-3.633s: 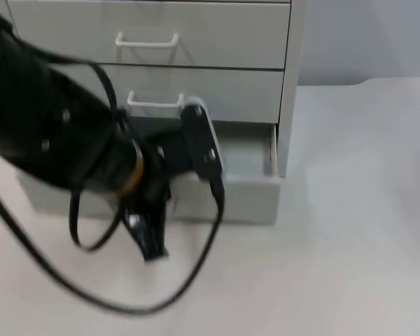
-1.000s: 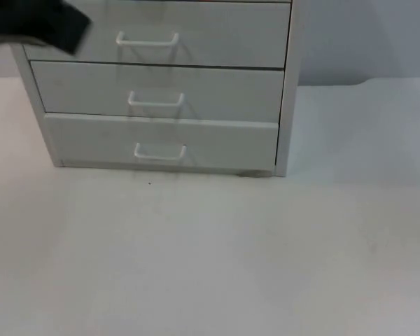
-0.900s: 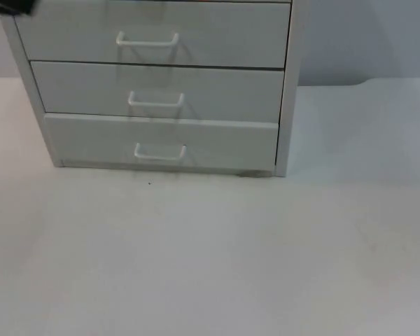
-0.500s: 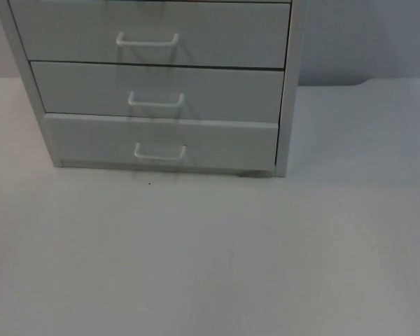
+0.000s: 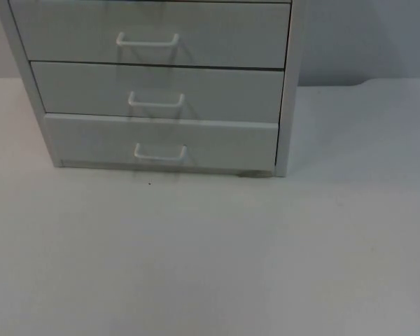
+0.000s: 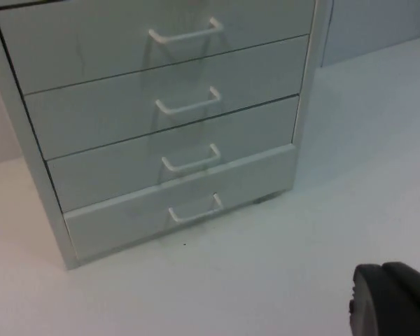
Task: Open the drawer with the left hand, place the block into the drawer with the right hand, then close the drawer with the left hand.
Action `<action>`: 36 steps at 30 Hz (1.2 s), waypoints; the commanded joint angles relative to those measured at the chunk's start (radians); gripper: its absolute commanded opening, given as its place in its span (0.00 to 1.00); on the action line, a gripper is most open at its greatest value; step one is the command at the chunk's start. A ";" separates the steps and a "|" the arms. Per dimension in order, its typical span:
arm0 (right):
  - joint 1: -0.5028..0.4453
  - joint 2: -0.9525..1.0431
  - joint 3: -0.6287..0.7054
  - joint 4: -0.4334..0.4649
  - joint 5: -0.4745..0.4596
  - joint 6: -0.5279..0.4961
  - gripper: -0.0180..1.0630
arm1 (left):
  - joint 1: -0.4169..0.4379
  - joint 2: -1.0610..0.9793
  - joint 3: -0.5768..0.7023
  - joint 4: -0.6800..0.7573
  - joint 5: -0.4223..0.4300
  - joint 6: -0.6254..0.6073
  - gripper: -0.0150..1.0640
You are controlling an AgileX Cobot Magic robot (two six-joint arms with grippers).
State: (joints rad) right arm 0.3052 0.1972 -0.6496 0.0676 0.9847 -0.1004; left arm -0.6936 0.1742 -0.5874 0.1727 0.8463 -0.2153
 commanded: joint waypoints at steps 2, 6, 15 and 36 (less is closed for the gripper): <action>-0.002 -0.069 0.022 -0.006 0.034 0.006 0.72 | -0.005 -0.067 0.005 0.001 0.046 0.002 0.01; -0.002 -0.124 0.054 -0.009 0.068 0.006 0.72 | -0.005 -0.115 0.005 0.003 0.082 0.016 0.01; -0.002 -0.197 0.089 -0.007 0.106 0.026 0.72 | -0.005 -0.174 0.005 0.003 0.158 0.036 0.01; -0.004 -0.197 0.133 0.020 0.096 0.002 0.72 | -0.003 -0.174 0.093 -0.143 0.229 0.151 0.01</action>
State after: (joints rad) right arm 0.3052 0.0033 -0.5223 0.0780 1.0912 -0.0867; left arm -0.6936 0.0031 -0.4986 0.0401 1.0726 -0.0523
